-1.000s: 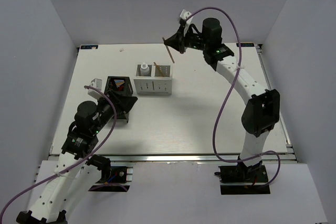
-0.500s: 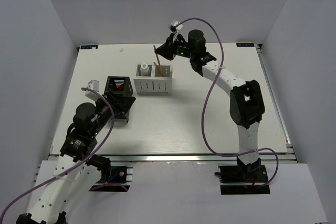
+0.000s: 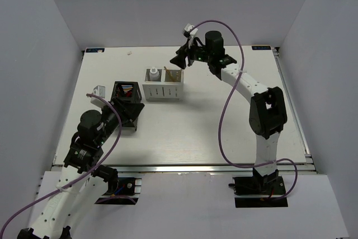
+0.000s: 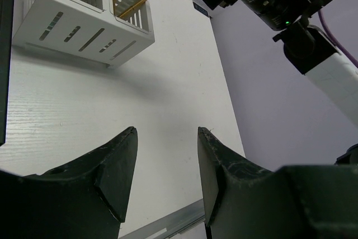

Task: Organize the makeup

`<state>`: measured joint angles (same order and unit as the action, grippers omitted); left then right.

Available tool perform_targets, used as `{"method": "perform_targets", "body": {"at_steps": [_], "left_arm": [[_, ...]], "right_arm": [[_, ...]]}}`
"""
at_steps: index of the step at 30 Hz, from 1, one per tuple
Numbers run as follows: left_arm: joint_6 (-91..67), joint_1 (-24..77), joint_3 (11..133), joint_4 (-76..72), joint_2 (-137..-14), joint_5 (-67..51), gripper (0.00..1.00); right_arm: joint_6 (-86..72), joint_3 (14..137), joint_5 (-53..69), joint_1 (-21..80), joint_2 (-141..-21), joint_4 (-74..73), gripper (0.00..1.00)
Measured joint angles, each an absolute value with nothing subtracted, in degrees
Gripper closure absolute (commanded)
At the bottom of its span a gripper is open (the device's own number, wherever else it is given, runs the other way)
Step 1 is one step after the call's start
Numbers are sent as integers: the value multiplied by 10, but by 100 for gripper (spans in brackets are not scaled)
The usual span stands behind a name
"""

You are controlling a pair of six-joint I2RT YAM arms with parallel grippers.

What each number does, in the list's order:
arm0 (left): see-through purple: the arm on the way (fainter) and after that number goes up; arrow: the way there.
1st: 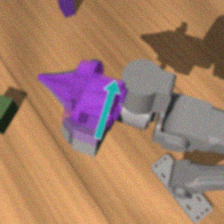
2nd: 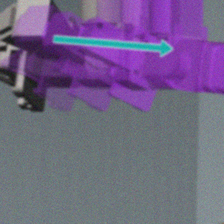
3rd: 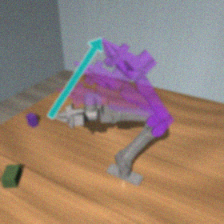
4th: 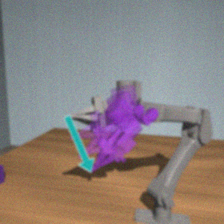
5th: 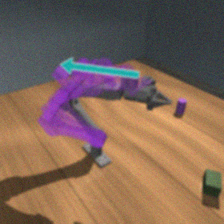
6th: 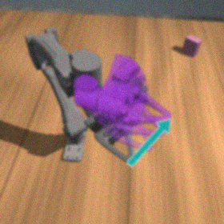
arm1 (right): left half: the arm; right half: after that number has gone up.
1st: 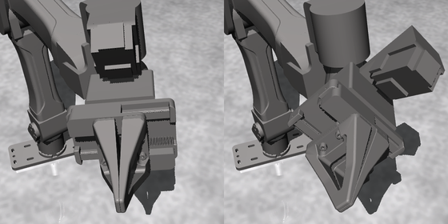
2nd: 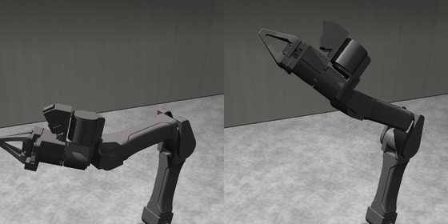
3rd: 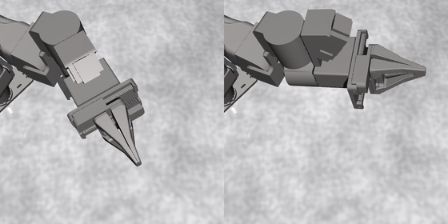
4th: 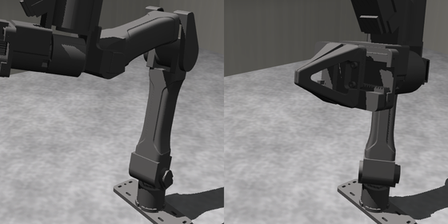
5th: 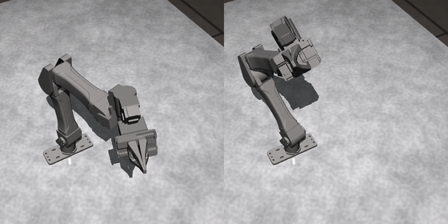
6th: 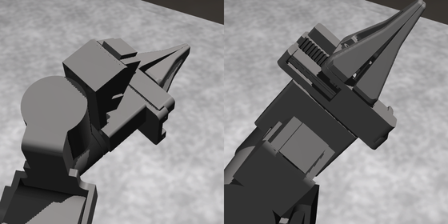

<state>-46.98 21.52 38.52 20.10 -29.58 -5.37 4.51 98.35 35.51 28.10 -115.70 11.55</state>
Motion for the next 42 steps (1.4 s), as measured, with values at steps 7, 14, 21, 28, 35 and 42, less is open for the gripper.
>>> {"method": "perform_targets", "body": {"at_steps": [7, 14, 21, 28, 35, 42], "left_arm": [[-468, 215, 385, 201, -288, -54, 40], [-462, 215, 385, 191, -281, -58, 2], [-459, 215, 385, 167, -285, -72, 2], [-455, 215, 386, 152, -289, -84, 2], [-444, 215, 395, 144, -289, -90, 2], [-442, 215, 395, 137, -289, -91, 2]], "right_arm": [[94, 985, 340, 254, -1060, -44, 23], [99, 985, 210, 225, -934, -233, 11], [105, 889, 96, 203, -803, -338, 11], [89, 838, 35, 203, -694, -367, 11], [63, 838, 27, 203, -649, -374, 11], [60, 826, 14, 203, -648, -375, 11]]}}
